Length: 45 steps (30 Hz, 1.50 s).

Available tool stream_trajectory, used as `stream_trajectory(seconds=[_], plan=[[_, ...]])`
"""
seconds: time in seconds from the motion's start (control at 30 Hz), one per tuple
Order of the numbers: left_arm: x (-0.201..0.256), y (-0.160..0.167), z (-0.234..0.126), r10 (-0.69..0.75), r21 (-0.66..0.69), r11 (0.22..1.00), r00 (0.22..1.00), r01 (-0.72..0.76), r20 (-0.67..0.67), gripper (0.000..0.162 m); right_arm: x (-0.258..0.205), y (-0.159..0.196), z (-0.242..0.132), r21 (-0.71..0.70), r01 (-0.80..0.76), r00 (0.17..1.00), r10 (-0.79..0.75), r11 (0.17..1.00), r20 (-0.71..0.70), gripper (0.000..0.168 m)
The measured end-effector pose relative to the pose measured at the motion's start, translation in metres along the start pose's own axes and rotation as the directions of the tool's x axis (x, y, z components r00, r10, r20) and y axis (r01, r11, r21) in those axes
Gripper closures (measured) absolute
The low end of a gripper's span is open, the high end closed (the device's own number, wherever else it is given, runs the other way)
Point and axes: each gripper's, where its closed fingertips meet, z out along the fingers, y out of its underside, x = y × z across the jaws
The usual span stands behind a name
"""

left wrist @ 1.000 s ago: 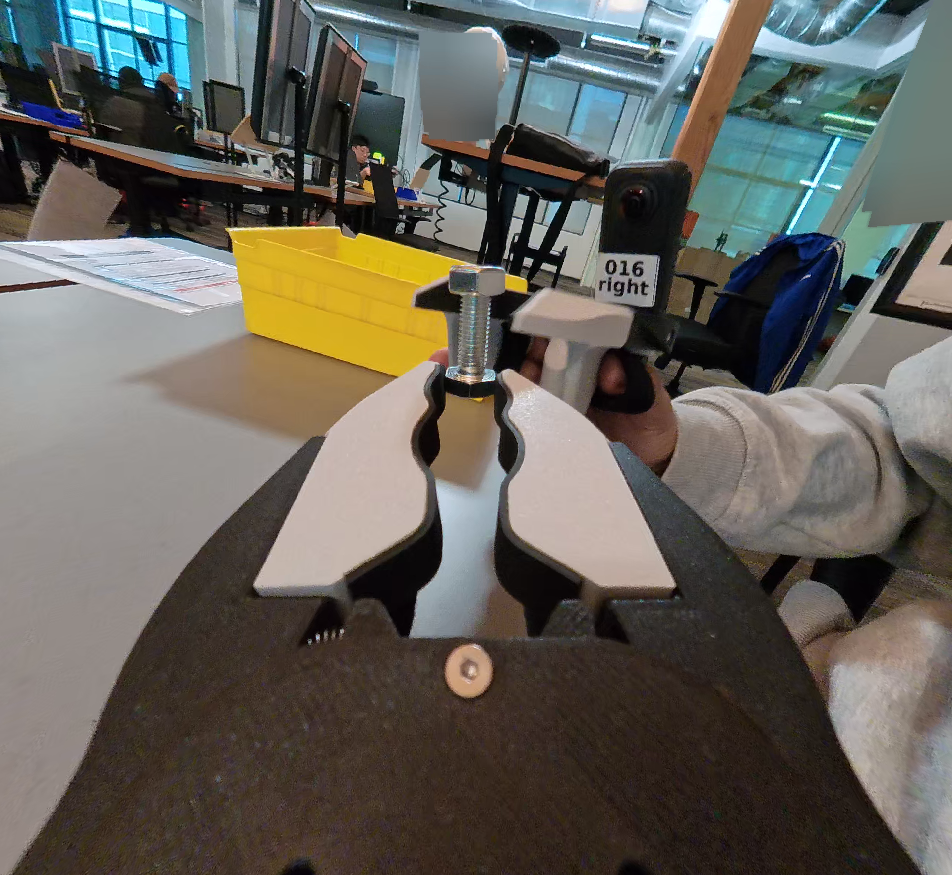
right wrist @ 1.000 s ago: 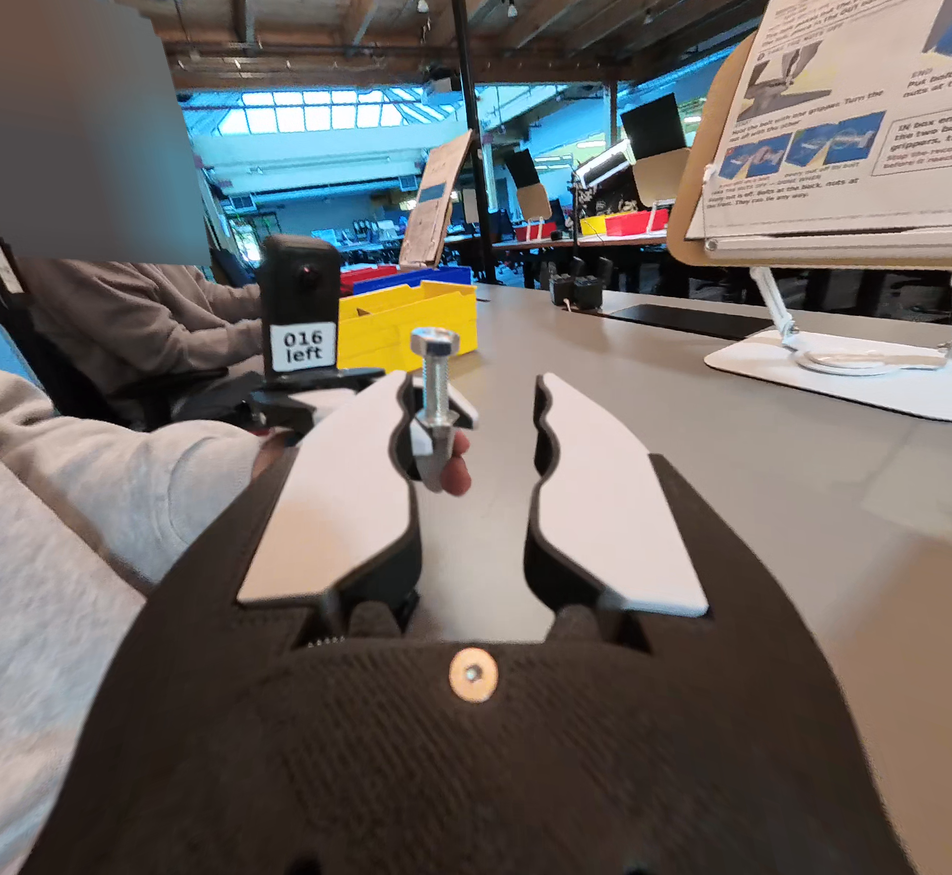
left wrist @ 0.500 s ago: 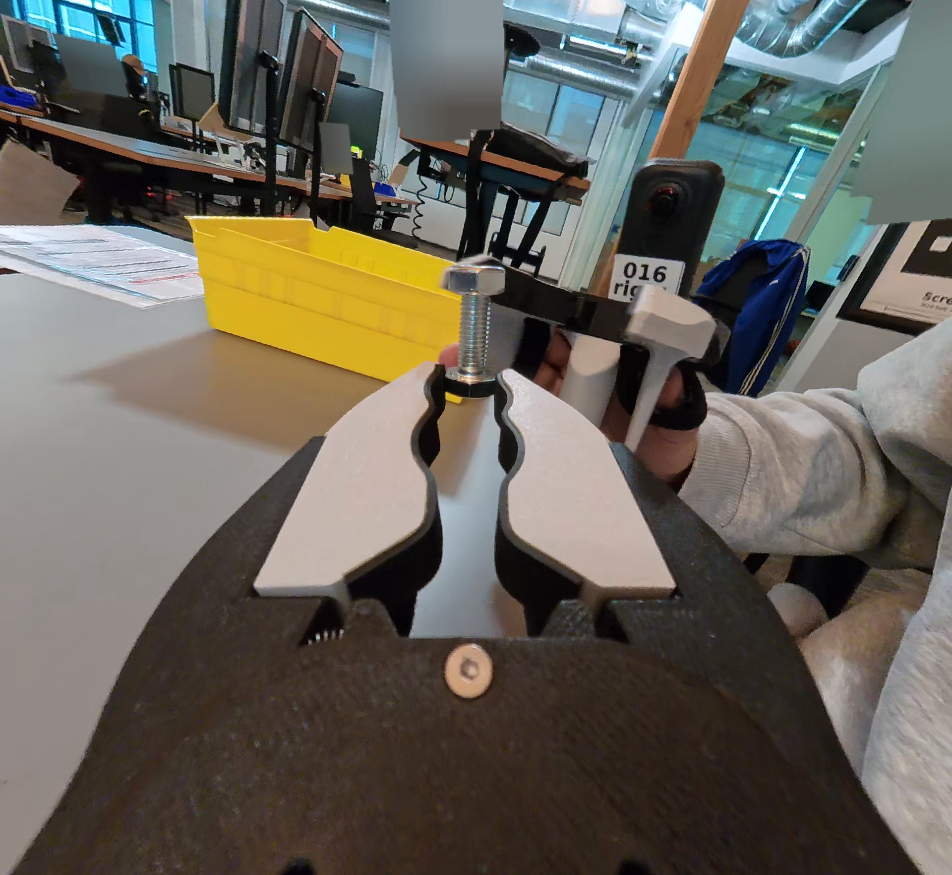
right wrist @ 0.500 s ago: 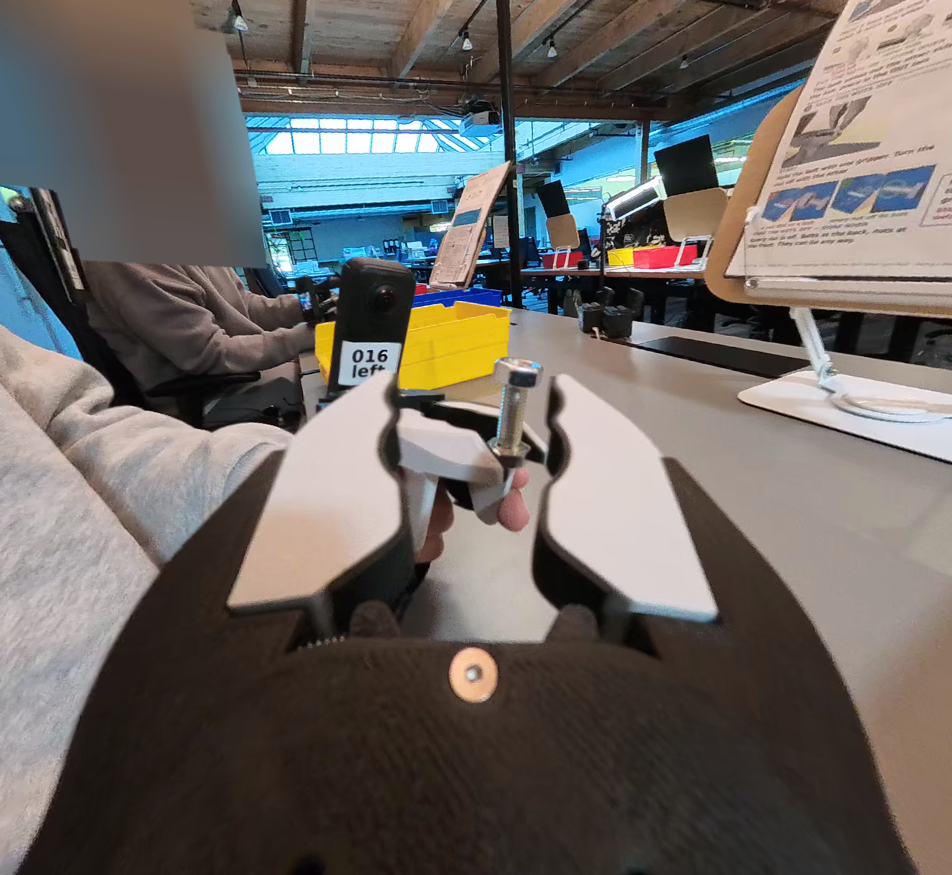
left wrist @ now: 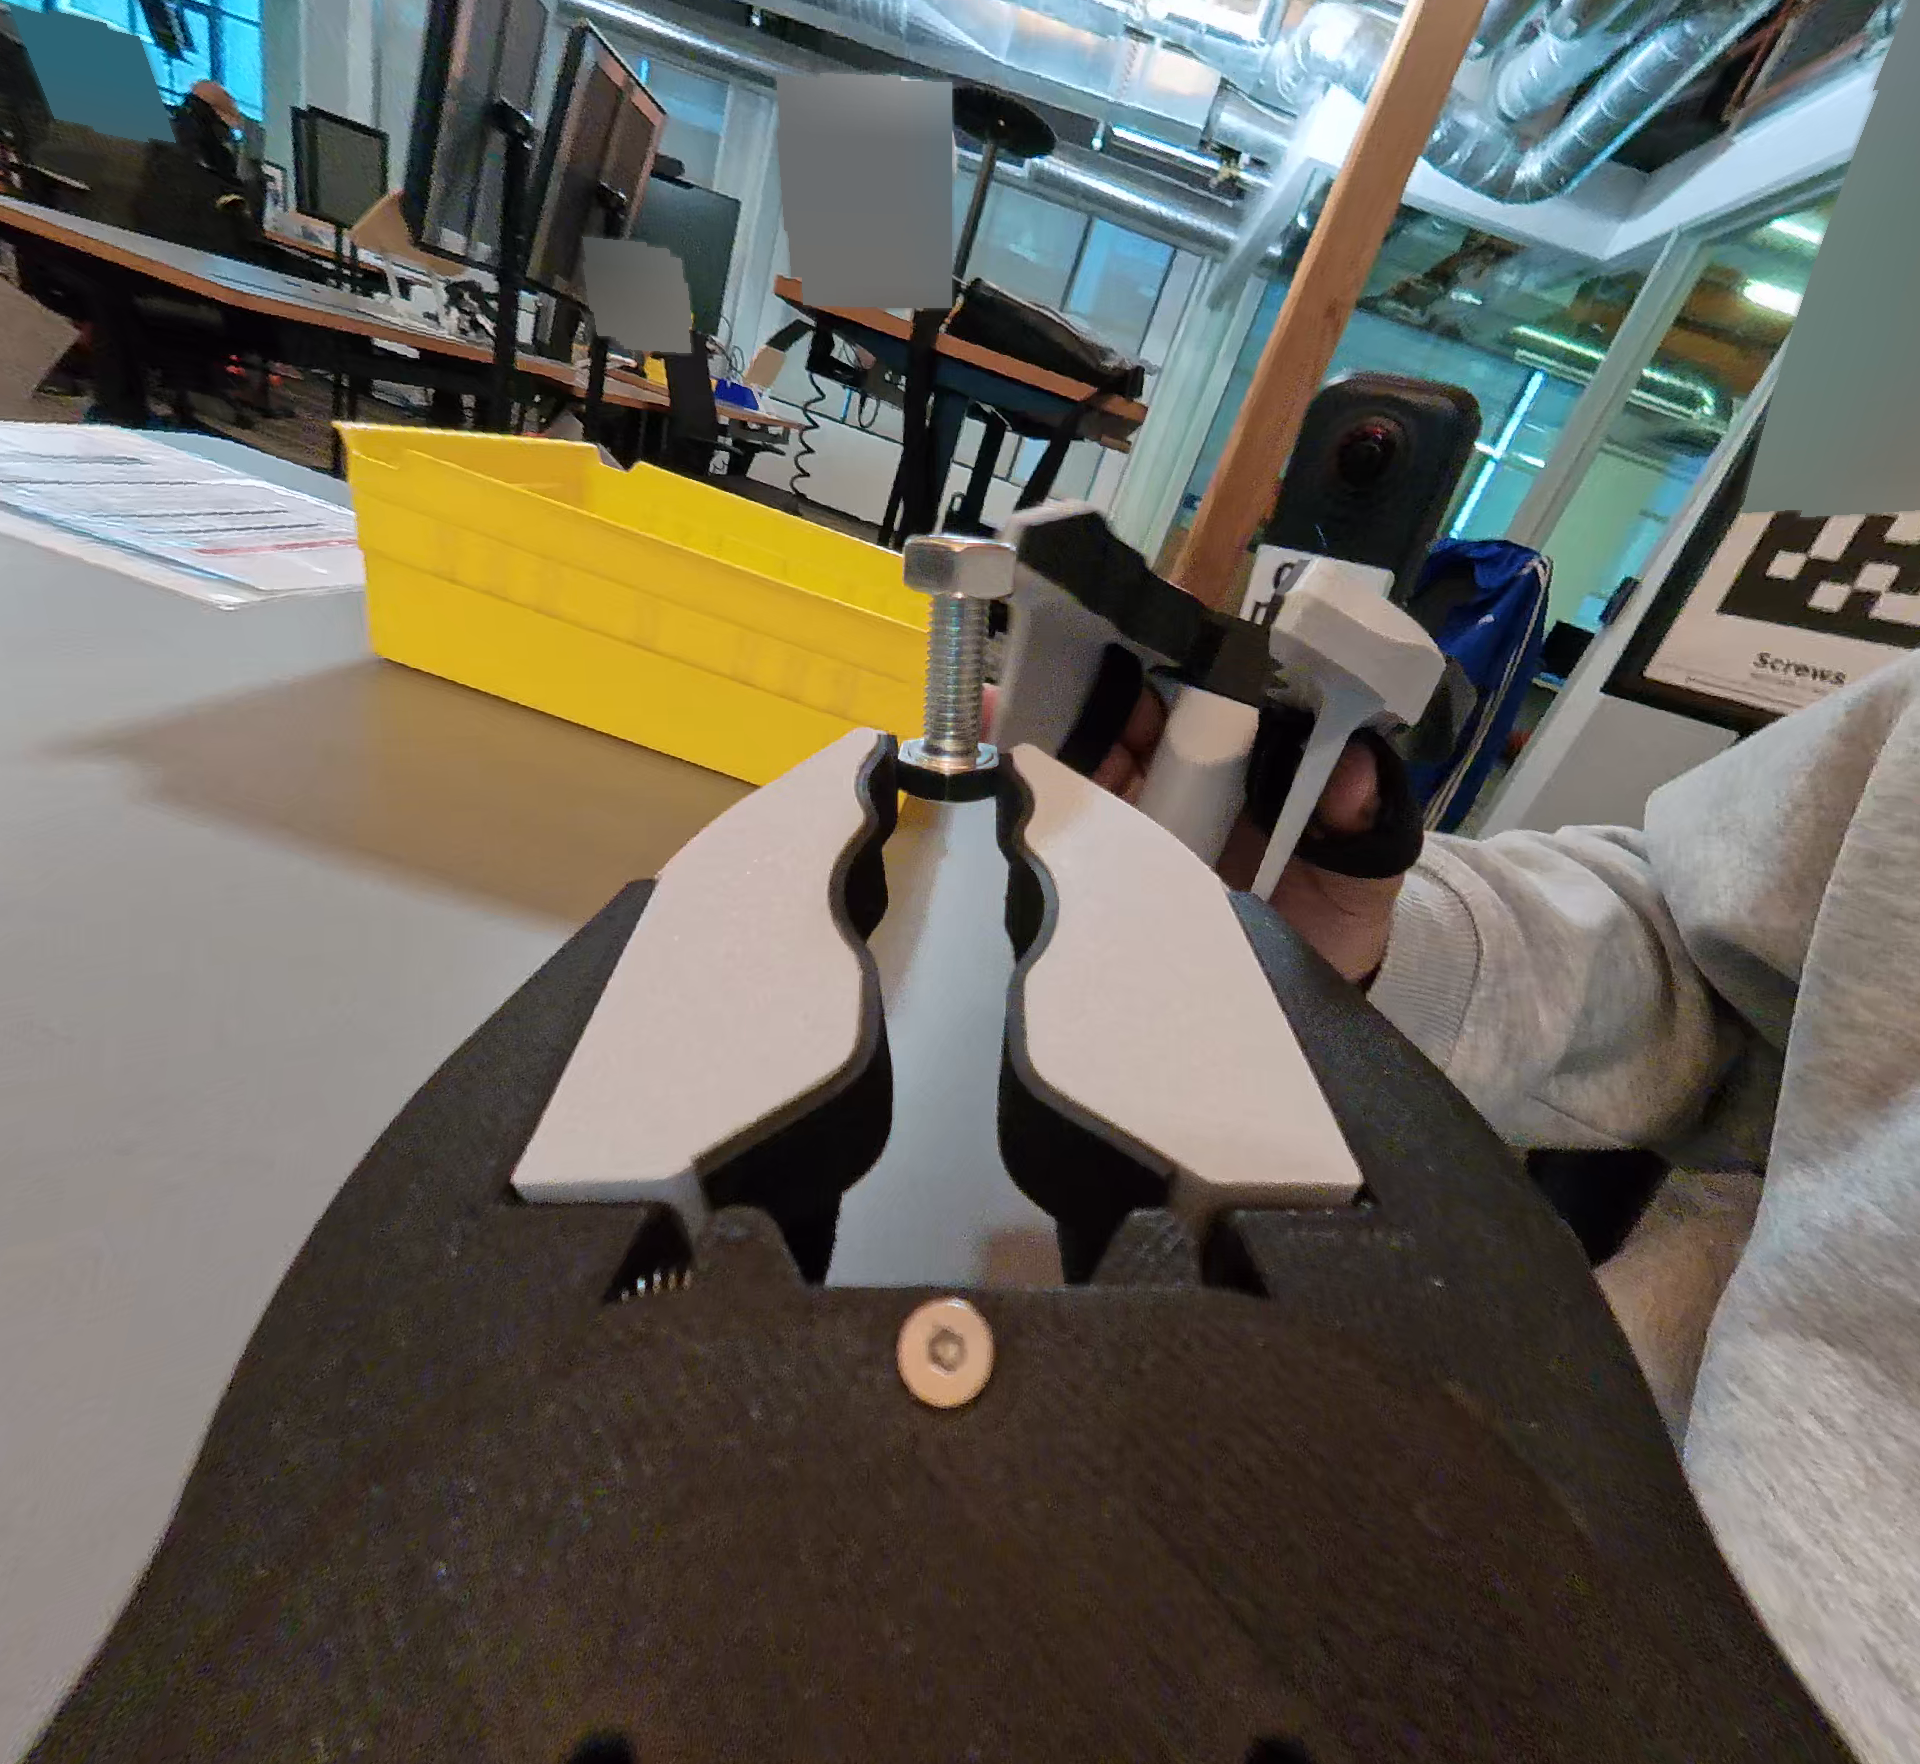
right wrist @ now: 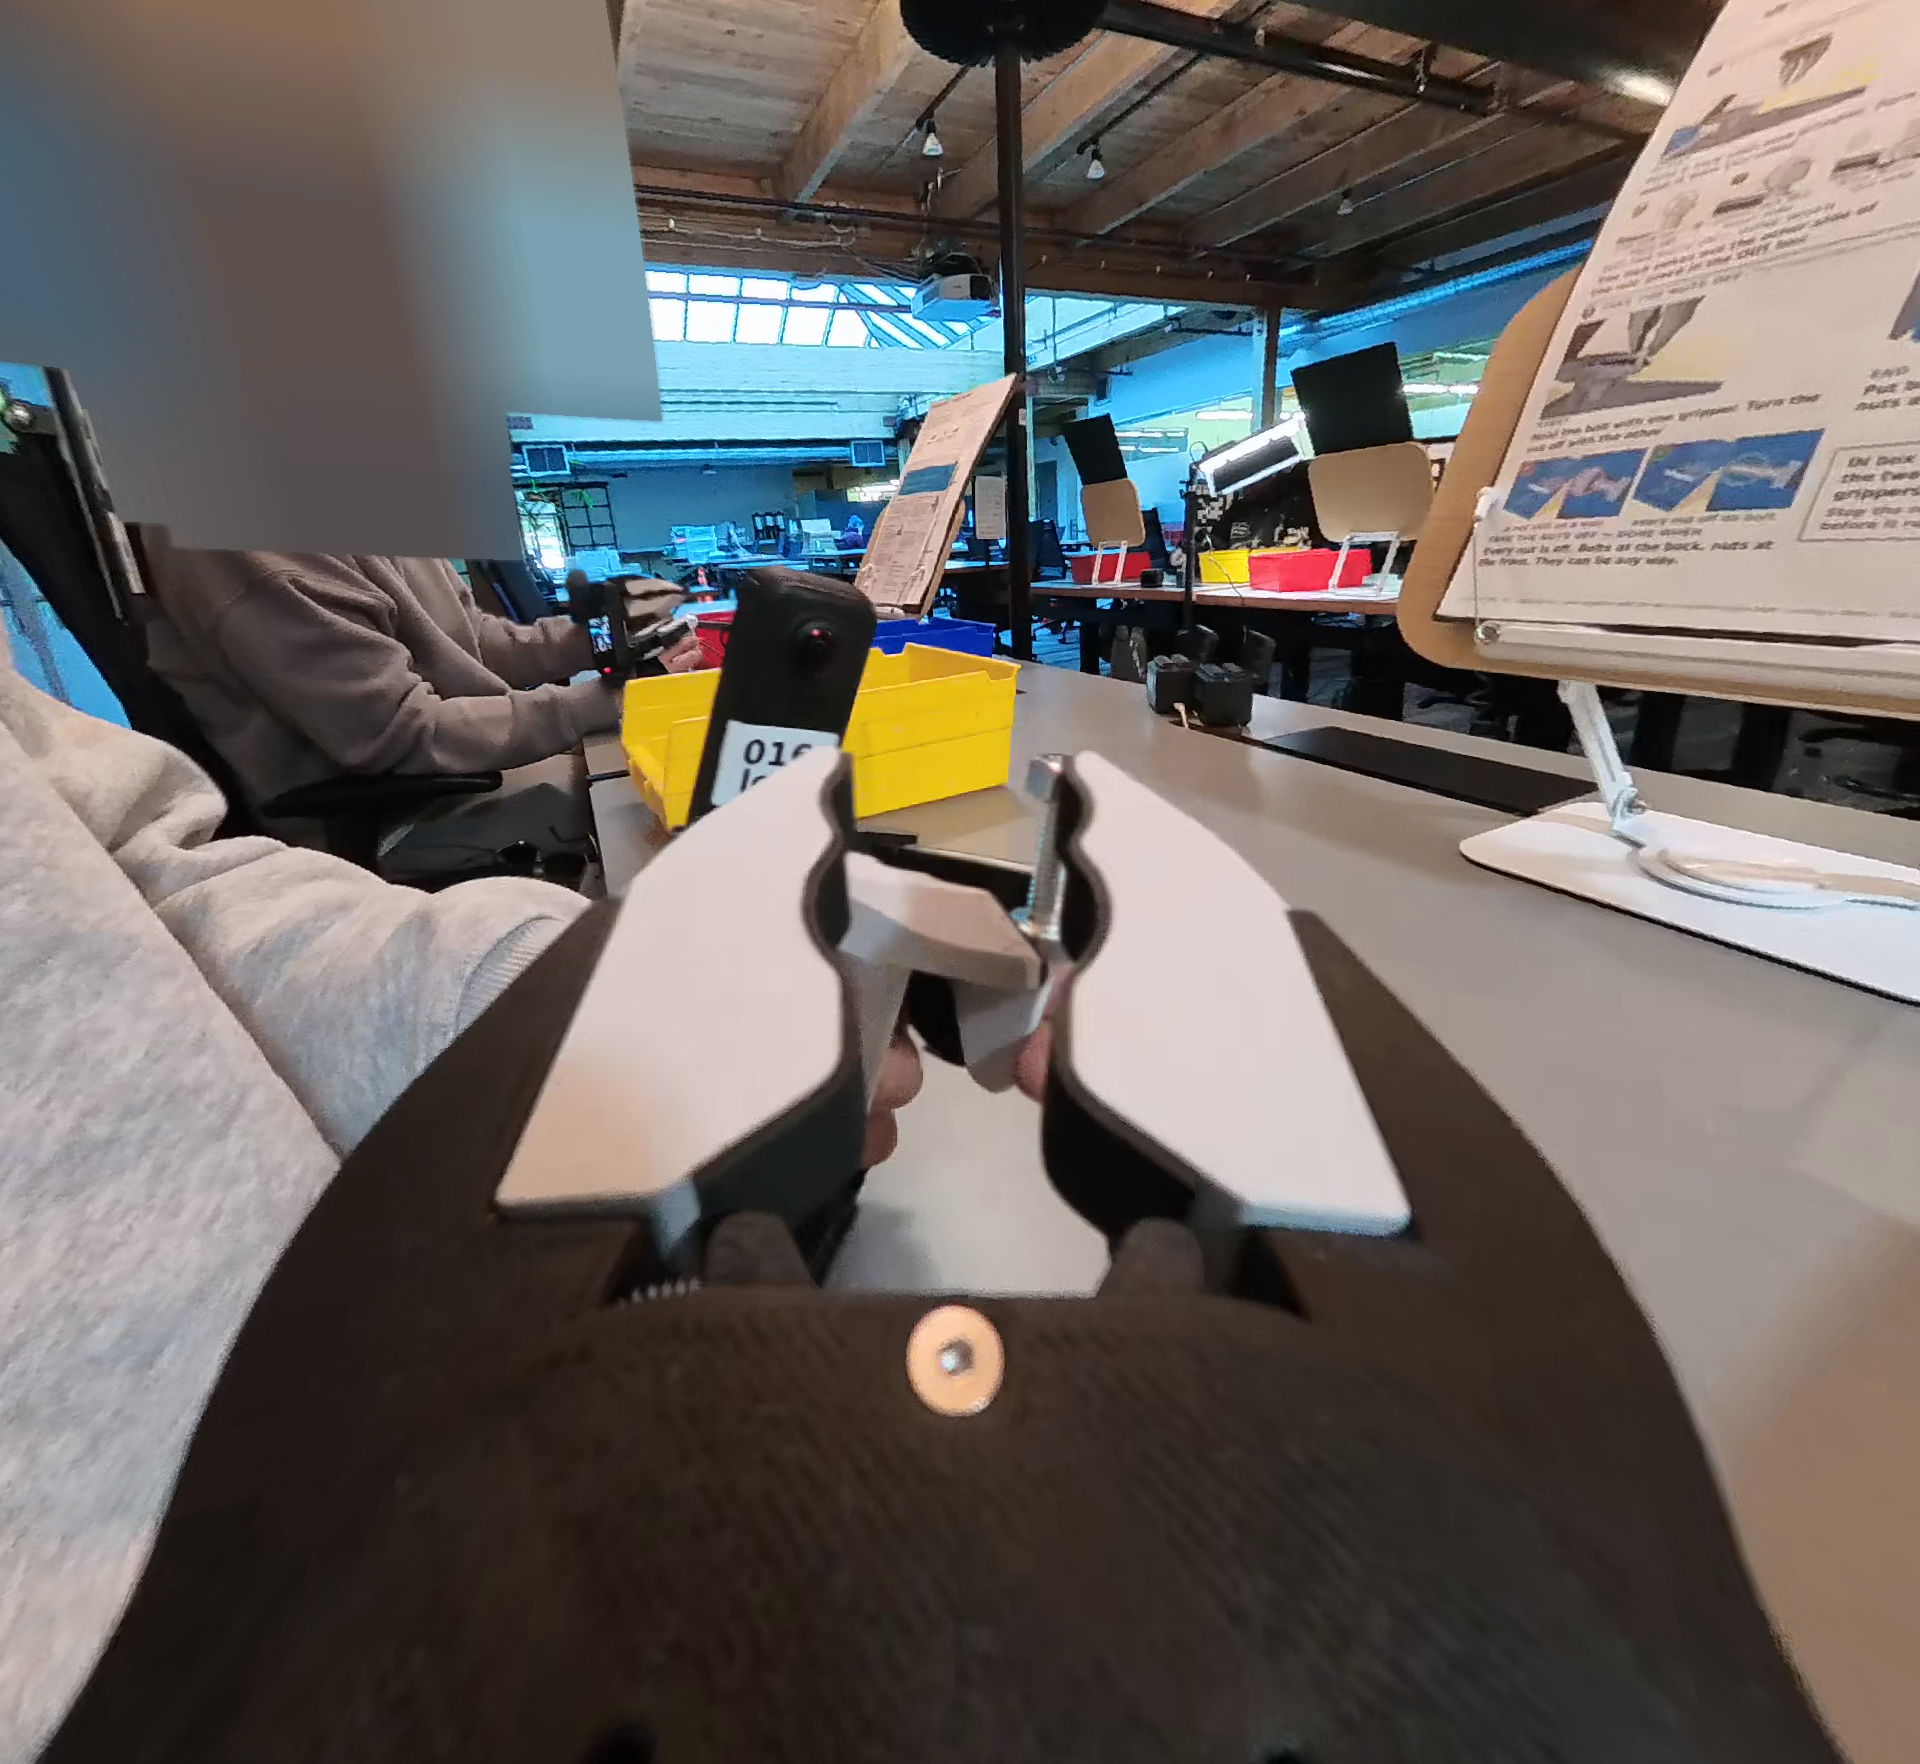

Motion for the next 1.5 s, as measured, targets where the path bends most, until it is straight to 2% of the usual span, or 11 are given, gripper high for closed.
stream_trajectory(seconds=[0.1,0.37,0.43,0.53,0.6,0.87,0.97,1.03,1.07,1.3,1.5], plan=[[-0.005,-0.005,-0.003,-0.027,0.027,0.999,1.0,0.027,0.011,0.144,0.004,-0.004,-0.002,0.015,-0.01,1.0,0.011,1.0,-0.019,0.129],[-0.004,0.0,-0.002,0.0,-0.008,1.0,1.0,0.0,0.004,0.144,0.0,0.015,0.014,-0.035,0.024,0.999,-0.025,0.999,-0.027,0.075],[-0.011,-0.002,-0.005,-0.004,-0.006,1.0,0.999,0.005,0.032,0.144,-0.013,0.017,0.018,-0.048,0.041,0.999,-0.04,0.998,0.015,0.076],[-0.02,-0.008,-0.01,-0.019,0.018,1.0,0.998,0.018,0.06,0.144,-0.027,0.013,0.016,-0.034,0.079,0.995,-0.077,0.996,0.067,0.106],[-0.022,-0.009,-0.012,-0.016,0.022,1.0,0.998,0.015,0.068,0.144,-0.025,0.013,0.016,-0.03,0.076,0.996,-0.074,0.997,0.053,0.104],[-0.012,-0.001,-0.013,0.04,-0.019,0.999,0.998,-0.039,0.056,0.144,-0.009,0.014,0.026,0.001,0.068,0.996,-0.068,0.998,-0.059,0.055],[-0.016,-0.004,-0.022,0.044,-0.01,0.999,0.994,-0.044,0.097,0.144,-0.029,0.019,0.035,-0.021,0.068,0.997,-0.067,0.997,0.045,0.065],[-0.021,-0.009,-0.032,0.032,0.018,0.999,0.99,-0.035,0.137,0.144,-0.043,0.02,0.037,-0.029,0.064,0.99,-0.059,0.998,0.128,0.105],[-0.023,-0.012,-0.037,0.021,0.034,0.999,0.988,-0.027,0.15,0.144,-0.048,0.02,0.039,-0.027,0.052,0.987,-0.047,0.998,0.154,0.111],[-0.023,-0.01,-0.064,0.099,-0.005,0.995,0.963,-0.101,0.252,0.144,-0.036,0.018,0.06,0.033,0.035,0.994,-0.038,0.999,0.101,0.076],[-0.021,0.002,-0.075,0.197,-0.112,0.979,0.932,-0.17,0.305,0.144,-0.028,0.031,0.073,-0.025,0.07,0.993,-0.067,0.997,0.097,0.089]])
